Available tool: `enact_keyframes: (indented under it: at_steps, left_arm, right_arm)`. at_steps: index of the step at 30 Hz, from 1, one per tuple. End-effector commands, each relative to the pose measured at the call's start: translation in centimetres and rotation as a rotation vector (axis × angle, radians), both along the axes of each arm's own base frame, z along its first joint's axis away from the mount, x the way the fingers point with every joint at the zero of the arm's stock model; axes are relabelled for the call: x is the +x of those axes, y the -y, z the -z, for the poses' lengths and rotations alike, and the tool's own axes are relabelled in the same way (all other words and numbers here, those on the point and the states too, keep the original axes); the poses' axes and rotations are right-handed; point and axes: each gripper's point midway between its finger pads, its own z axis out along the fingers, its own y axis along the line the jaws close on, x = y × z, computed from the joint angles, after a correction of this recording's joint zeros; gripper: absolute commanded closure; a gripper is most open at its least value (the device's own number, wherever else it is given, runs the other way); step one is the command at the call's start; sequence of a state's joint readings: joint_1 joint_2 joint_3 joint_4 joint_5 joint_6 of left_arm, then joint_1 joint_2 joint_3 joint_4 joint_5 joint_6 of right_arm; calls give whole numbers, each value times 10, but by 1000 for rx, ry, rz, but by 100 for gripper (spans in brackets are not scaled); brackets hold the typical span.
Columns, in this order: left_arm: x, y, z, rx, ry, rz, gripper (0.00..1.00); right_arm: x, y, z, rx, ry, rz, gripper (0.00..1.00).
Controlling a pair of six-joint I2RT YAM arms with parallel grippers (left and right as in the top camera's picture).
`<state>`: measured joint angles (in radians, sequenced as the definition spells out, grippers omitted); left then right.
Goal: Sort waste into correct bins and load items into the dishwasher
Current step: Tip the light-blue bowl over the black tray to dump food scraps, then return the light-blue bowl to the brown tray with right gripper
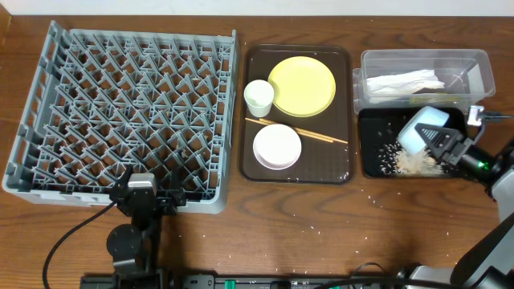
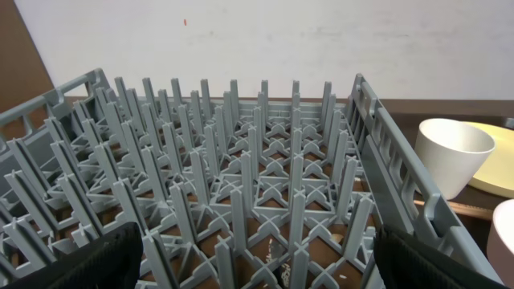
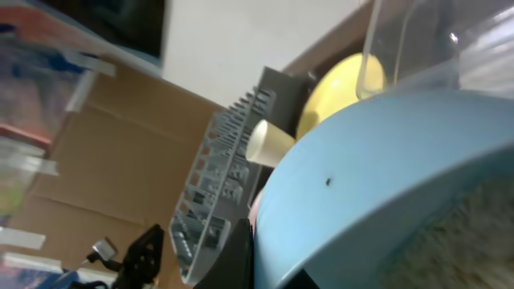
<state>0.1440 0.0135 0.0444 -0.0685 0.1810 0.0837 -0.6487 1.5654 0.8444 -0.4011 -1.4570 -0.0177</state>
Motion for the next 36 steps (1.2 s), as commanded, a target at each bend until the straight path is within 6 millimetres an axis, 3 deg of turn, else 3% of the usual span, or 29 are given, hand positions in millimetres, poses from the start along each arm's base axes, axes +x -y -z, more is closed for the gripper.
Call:
enact_keyframes:
  at_steps: [1, 7, 15, 29, 33, 36]
  left_arm:
    - [0, 0, 16, 6, -37, 7, 8]
    - [0, 0, 16, 6, -37, 7, 7]
    - [0, 0, 16, 6, -37, 7, 8]
    - [0, 0, 16, 6, -37, 7, 7]
    - [0, 0, 16, 6, -37, 7, 7]
    - [0, 0, 16, 6, -37, 7, 8]
  right_arm:
    - [-1, 9, -7, 154, -44, -5, 99]
    - [11, 23, -1, 265, -174, 17, 99]
    - [13, 25, -2, 394, -330, 29, 99]
    - [22, 30, -3, 364, -321, 53, 99]
    - [25, 21, -5, 315, -276, 26, 99]
    - [30, 1, -6, 265, -255, -13, 99]
